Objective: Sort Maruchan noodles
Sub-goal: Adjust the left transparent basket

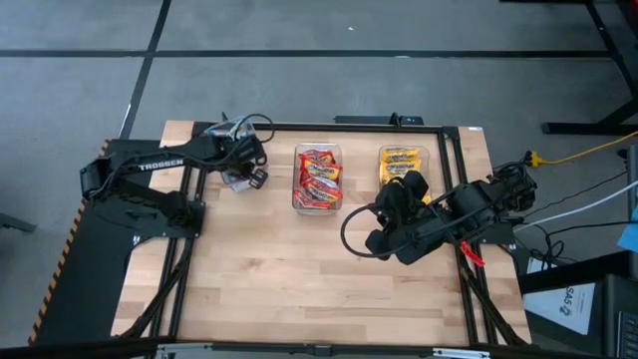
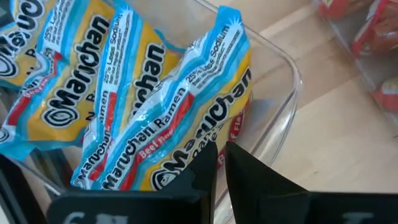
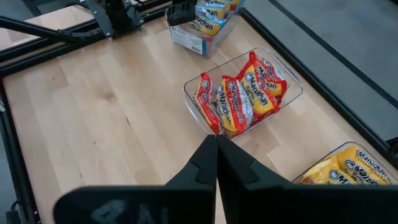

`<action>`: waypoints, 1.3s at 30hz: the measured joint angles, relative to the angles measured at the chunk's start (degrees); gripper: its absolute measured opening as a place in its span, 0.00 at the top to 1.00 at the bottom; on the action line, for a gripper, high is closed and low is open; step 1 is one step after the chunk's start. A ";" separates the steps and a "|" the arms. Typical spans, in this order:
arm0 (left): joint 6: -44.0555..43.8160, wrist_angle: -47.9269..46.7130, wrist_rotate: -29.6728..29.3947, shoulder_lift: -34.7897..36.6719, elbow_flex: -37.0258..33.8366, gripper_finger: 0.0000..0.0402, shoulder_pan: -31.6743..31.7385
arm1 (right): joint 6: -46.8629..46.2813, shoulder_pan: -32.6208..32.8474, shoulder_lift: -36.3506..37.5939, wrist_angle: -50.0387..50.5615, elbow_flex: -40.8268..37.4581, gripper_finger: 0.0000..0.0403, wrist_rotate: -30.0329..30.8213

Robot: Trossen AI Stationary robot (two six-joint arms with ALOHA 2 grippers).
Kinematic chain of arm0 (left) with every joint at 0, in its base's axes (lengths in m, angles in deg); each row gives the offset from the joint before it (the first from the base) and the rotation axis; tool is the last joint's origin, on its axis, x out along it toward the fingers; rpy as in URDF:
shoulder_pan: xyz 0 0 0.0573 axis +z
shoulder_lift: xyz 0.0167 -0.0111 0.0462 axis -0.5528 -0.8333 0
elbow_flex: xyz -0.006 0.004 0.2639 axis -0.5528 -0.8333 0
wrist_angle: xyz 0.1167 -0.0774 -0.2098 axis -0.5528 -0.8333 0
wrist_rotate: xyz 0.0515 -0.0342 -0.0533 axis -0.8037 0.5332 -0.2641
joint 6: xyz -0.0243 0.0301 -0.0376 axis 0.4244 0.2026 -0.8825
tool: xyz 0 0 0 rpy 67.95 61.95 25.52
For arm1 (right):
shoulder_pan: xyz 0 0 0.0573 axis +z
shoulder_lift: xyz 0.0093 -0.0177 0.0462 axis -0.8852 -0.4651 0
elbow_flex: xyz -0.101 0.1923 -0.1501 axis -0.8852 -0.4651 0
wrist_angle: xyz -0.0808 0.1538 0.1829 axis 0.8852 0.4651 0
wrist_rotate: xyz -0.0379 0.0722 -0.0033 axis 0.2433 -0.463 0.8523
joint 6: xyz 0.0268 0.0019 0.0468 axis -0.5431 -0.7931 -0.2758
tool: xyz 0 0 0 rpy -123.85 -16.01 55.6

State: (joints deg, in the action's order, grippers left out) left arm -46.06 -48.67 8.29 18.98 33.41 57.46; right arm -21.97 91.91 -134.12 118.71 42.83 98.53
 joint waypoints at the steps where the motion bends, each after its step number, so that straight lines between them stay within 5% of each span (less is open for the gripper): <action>1: 0.00 0.20 0.00 0.00 -0.23 0.94 0.00 | 0.09 0.00 0.00 0.00 0.00 1.00 0.00; 8: -0.04 1.05 -1.45 -0.26 -1.39 0.94 0.00 | 1.37 0.00 0.00 0.00 0.00 1.00 0.02; 21: -1.95 4.92 4.94 -4.05 -2.30 0.94 -2.41 | 1.44 0.00 -0.02 0.01 -0.02 1.00 0.04; 26: -4.17 4.27 11.12 -4.11 -2.39 0.94 -6.19 | 1.46 0.00 -0.02 0.00 -0.02 1.00 0.08; 39: -13.60 1.49 13.56 -4.09 -2.37 0.94 -19.29 | 1.52 0.00 -0.02 0.00 -0.02 1.00 0.34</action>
State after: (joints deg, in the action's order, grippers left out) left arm -59.66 -47.18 21.85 14.90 31.04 38.18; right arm -20.45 91.91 -134.14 118.71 42.80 98.87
